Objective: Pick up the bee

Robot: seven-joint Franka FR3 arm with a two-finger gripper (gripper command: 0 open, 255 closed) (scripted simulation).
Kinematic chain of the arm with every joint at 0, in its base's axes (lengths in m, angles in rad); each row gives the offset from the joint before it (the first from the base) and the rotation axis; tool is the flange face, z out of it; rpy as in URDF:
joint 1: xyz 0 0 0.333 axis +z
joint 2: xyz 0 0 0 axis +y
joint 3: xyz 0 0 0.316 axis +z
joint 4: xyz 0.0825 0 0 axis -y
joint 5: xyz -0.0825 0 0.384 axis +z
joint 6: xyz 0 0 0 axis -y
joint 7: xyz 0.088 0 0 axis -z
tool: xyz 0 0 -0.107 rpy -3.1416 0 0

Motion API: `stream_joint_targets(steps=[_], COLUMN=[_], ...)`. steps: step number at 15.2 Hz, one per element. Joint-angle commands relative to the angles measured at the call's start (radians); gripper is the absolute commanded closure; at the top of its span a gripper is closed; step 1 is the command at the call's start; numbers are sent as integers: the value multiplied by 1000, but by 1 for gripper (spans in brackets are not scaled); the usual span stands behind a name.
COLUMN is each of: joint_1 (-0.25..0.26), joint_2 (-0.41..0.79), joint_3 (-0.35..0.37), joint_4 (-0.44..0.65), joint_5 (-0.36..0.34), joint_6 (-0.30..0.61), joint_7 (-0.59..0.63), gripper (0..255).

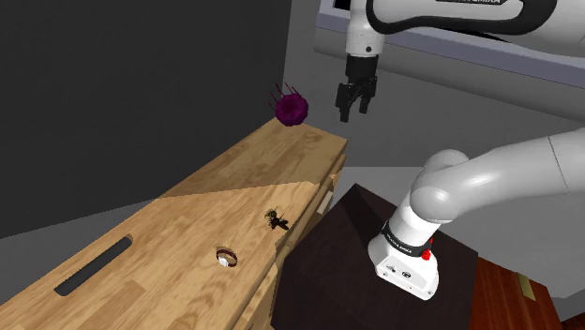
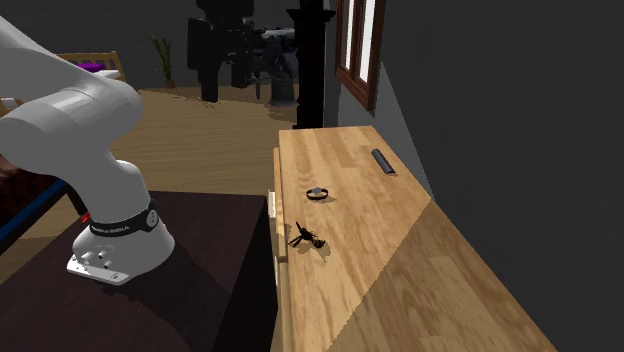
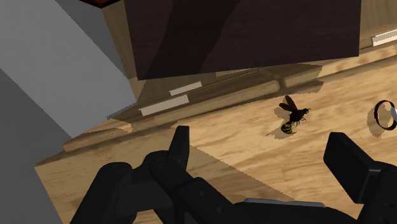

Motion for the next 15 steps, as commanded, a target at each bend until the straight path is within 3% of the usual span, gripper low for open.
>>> stream_joint_targets(steps=[1, 8, 15], joint_1=[0, 21, 45], joint_2=[0, 68, 233], joint_3=[0, 64, 133], joint_4=[0, -170, -273], joint_5=[0, 51, 96], joint_6=[0, 244, 518], joint_7=[0, 93, 184], gripper=[0, 0, 0])
